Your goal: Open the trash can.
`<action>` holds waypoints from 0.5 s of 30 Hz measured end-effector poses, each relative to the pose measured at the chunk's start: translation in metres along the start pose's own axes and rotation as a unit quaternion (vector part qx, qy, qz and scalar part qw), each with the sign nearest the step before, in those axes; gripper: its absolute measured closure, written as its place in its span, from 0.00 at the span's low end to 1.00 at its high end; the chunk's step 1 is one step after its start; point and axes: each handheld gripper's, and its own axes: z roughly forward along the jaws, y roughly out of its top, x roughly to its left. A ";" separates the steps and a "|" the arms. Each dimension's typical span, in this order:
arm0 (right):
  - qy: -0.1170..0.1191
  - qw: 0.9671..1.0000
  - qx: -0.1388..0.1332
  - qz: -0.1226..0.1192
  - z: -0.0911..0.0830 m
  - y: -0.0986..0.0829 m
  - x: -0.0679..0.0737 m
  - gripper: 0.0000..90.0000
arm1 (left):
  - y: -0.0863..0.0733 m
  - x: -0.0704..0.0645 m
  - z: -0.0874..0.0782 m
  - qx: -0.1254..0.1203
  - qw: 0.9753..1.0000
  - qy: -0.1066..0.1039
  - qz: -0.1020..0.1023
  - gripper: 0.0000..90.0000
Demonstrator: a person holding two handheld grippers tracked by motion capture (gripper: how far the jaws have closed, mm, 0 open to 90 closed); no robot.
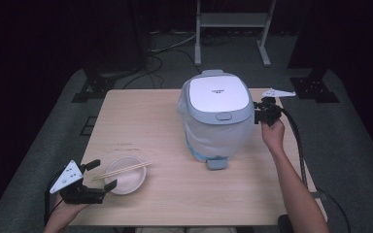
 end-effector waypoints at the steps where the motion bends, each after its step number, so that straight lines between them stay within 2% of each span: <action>1: 0.000 1.000 0.000 0.000 0.000 0.000 0.000 0.46 | 0.000 0.000 0.000 0.000 1.000 0.000 0.000 0.04; 9: 0.024 1.000 0.014 -0.007 0.012 0.002 0.024 0.46 | 0.001 0.000 0.002 0.003 1.000 -0.005 0.002 0.04; 11: 0.027 0.999 0.021 -0.012 0.014 0.002 0.028 0.40 | 0.002 0.000 0.003 0.006 1.000 -0.006 0.004 0.04; 13: 0.031 0.999 0.022 -0.010 0.015 0.001 0.028 0.38 | 0.002 0.000 0.004 0.008 1.000 -0.009 0.005 0.04; 15: 0.036 0.999 0.026 -0.004 0.014 0.000 0.027 0.30 | 0.003 0.000 0.005 0.009 1.000 -0.011 0.006 0.04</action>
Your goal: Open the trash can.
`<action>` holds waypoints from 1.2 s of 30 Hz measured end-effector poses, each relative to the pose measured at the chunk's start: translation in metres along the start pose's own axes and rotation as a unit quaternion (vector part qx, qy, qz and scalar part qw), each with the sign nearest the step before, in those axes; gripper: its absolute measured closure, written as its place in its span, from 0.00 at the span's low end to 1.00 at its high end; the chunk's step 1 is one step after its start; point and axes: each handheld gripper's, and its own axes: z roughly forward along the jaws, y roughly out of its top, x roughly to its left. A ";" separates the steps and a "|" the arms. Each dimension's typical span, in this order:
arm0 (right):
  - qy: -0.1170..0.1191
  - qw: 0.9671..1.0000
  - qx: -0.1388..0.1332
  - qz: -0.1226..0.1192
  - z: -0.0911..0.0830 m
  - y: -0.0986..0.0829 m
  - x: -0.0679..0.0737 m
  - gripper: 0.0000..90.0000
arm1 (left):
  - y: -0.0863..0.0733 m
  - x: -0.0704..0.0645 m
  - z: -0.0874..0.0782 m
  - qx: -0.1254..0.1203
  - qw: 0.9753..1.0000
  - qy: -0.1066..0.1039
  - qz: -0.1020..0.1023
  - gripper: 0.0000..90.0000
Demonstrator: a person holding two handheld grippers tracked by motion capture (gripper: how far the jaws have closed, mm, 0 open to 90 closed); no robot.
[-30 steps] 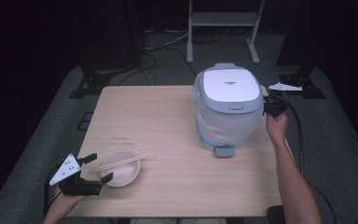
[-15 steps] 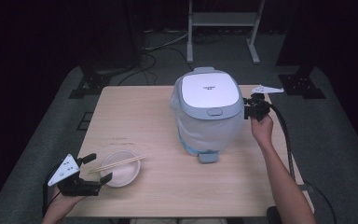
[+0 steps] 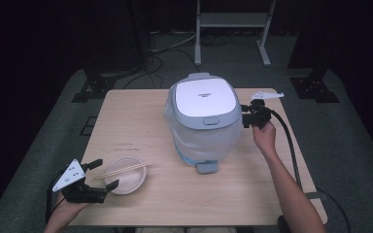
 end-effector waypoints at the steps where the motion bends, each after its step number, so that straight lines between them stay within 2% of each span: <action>1: 0.003 1.000 0.003 0.001 -0.001 -0.001 -0.001 0.26 | 0.000 0.000 0.001 0.001 1.000 -0.001 0.000 0.05; 3: 0.017 1.000 0.012 0.004 -0.006 -0.003 -0.003 0.18 | 0.001 0.000 0.002 0.002 1.000 -0.003 0.002 0.05; 4: 0.018 1.000 0.009 0.000 -0.015 -0.008 -0.002 0.17 | 0.002 0.001 0.003 0.005 1.000 -0.004 0.002 0.05; 6: 0.018 1.000 0.016 0.001 -0.018 -0.009 -0.002 0.17 | 0.002 0.002 0.004 0.006 1.000 -0.006 0.002 0.05; 9: -0.003 0.999 0.033 0.002 -0.026 -0.016 0.001 0.17 | 0.003 0.003 0.007 0.011 1.000 -0.010 0.003 0.05; 13: -0.007 0.998 0.056 0.003 -0.044 -0.031 0.008 0.17 | 0.005 0.004 0.010 0.017 1.000 -0.018 0.006 0.05; 16: -0.007 0.999 0.054 0.000 -0.053 -0.037 0.012 0.17 | 0.005 0.004 0.012 0.018 1.000 -0.021 0.004 0.05; 17: -0.007 0.998 0.057 0.001 -0.060 -0.042 0.015 0.17 | 0.006 0.005 0.014 0.021 0.999 -0.024 0.002 0.05; 20: -0.014 0.998 0.068 0.003 -0.066 -0.044 0.020 0.17 | 0.007 0.006 0.016 0.022 0.999 -0.026 0.004 0.05; 22: -0.014 0.998 0.060 -0.008 -0.075 -0.047 0.027 0.17 | 0.008 0.007 0.019 0.028 0.999 -0.029 0.009 0.05; 25: -0.015 0.998 0.058 -0.012 -0.083 -0.050 0.035 0.17 | 0.009 0.008 0.021 0.033 0.999 -0.034 0.010 0.05; 28: -0.002 0.999 0.048 -0.019 -0.090 -0.055 0.042 0.17 | 0.010 0.009 0.023 0.038 0.998 -0.043 0.013 0.05; 30: -0.004 0.999 0.051 -0.020 -0.094 -0.057 0.048 0.17 | 0.011 0.009 0.025 0.042 0.998 -0.048 0.016 0.05; 32: 0.005 0.999 0.040 -0.028 -0.098 -0.060 0.053 0.17 | 0.011 0.010 0.027 0.046 0.997 -0.052 0.021 0.05; 36: 0.012 0.998 0.044 -0.034 -0.103 -0.066 0.061 0.17 | 0.012 0.010 0.032 0.058 0.996 -0.057 0.031 0.05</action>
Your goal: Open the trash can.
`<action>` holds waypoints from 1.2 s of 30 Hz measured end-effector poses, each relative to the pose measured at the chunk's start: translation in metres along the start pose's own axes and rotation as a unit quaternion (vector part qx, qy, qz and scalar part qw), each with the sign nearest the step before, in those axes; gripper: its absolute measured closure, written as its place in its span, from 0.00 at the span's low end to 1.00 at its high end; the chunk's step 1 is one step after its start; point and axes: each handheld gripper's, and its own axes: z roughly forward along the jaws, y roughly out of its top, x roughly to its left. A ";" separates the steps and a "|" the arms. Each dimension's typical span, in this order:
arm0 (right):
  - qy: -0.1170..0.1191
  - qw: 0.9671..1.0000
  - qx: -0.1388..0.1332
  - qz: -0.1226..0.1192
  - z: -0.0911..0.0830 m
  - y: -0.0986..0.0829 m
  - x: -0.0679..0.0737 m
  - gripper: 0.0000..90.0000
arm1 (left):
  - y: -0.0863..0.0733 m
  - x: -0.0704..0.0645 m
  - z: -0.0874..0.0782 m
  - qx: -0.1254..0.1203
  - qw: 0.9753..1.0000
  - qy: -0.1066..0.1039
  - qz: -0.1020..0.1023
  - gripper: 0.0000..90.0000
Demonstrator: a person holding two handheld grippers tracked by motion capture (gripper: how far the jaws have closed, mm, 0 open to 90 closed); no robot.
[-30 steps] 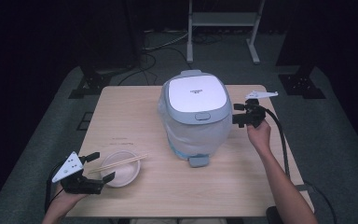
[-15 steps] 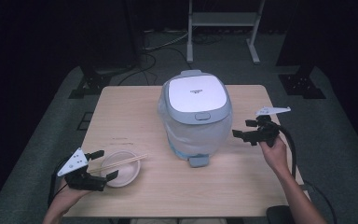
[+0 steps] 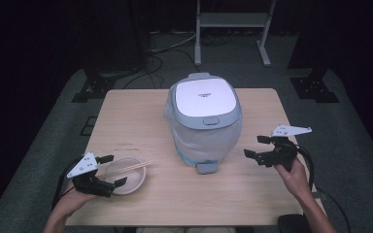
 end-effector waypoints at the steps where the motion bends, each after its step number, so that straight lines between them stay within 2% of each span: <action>1: 0.003 1.000 -0.001 -0.001 -0.001 -0.001 0.001 0.17 | 0.001 0.001 0.001 0.003 1.000 -0.002 0.003 0.06; 2: 0.005 1.000 -0.006 -0.005 -0.002 -0.003 0.003 0.17 | 0.001 0.001 0.002 0.004 1.000 -0.002 0.006 0.06; 5: 0.003 1.000 0.002 -0.009 -0.002 -0.008 0.007 0.17 | 0.003 0.004 0.003 0.011 1.000 -0.007 0.012 0.09; 11: 0.021 1.000 0.009 -0.016 -0.001 -0.017 0.011 0.17 | 0.003 0.011 0.011 0.037 0.999 -0.015 0.028 0.17; 12: 0.022 1.000 0.011 -0.019 0.000 -0.018 0.011 0.17 | 0.002 0.012 0.012 0.040 0.998 -0.021 0.031 0.22; 18: 0.033 0.999 0.011 -0.021 -0.001 -0.020 0.015 0.17 | -0.001 0.019 0.019 0.075 0.996 -0.039 0.036 0.36; 26: 0.056 0.998 0.014 -0.023 0.005 -0.022 0.022 0.17 | 0.000 0.027 0.025 0.105 0.992 -0.055 0.040 0.56; 34: 0.073 0.996 0.020 -0.038 0.014 -0.023 0.031 0.17 | 0.003 0.029 0.032 0.132 0.988 -0.069 0.043 0.64; 36: 0.074 0.996 0.019 -0.043 0.015 -0.023 0.034 0.18 | 0.003 0.030 0.034 0.133 0.988 -0.069 0.042 0.64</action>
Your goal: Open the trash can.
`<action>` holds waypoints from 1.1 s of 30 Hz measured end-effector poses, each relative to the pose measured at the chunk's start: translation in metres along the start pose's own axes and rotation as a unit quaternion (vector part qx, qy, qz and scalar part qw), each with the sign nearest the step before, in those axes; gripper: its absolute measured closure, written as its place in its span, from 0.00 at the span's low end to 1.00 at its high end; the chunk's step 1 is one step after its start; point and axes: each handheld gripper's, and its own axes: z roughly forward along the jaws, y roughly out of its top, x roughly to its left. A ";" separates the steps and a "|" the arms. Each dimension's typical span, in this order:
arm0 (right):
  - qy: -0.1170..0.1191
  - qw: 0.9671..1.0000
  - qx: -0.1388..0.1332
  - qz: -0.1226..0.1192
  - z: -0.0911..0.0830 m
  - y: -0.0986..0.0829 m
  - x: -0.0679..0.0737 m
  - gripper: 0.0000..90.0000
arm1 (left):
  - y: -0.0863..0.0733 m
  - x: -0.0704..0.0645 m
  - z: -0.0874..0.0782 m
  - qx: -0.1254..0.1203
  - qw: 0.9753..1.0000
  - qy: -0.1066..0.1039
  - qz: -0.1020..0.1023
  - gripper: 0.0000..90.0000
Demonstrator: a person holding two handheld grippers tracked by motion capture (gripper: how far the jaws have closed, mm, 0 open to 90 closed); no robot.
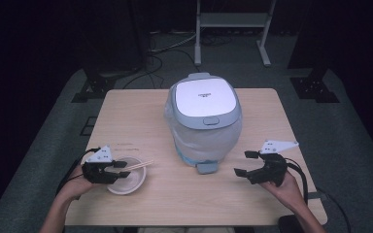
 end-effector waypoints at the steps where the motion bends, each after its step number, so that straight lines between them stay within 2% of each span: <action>1: 0.000 1.000 0.000 -0.001 0.001 0.000 0.001 0.18 | 0.000 0.001 0.000 0.000 1.000 0.000 0.002 0.63; 6: 0.002 1.000 -0.004 -0.006 0.008 0.000 0.009 0.27 | 0.002 0.000 -0.001 -0.002 1.000 -0.001 0.003 0.63; 10: 0.006 1.000 -0.001 -0.007 0.018 0.000 0.015 0.46 | 0.002 0.001 -0.002 -0.004 1.000 -0.004 0.003 0.63; 12: 0.010 1.000 -0.001 -0.009 0.023 0.000 0.017 0.53 | 0.001 0.001 -0.002 -0.002 1.000 -0.004 0.003 0.63; 13: 0.010 1.000 -0.001 -0.009 0.023 0.000 0.017 0.53 | 0.001 0.001 -0.002 -0.002 1.000 -0.004 0.003 0.63; 15: 0.012 1.000 0.002 -0.010 0.031 0.000 0.021 0.63 | 0.001 0.001 -0.002 -0.001 1.000 -0.004 0.003 0.64; 18: 0.017 1.000 0.002 -0.005 0.041 0.001 0.022 0.72 | 0.000 0.001 -0.002 0.000 1.000 -0.006 0.003 0.64; 25: 0.018 1.000 0.002 -0.008 0.055 -0.001 0.024 1.00 | -0.002 0.003 -0.002 -0.004 1.000 -0.006 -0.002 0.67; 31: 0.014 0.999 0.020 -0.024 0.079 0.005 0.034 1.00 | -0.002 0.002 -0.002 -0.005 1.000 -0.008 0.000 0.66; 33: 0.005 0.999 0.027 -0.034 0.087 0.005 0.035 1.00 | -0.003 0.002 -0.002 -0.006 1.000 -0.008 0.001 0.66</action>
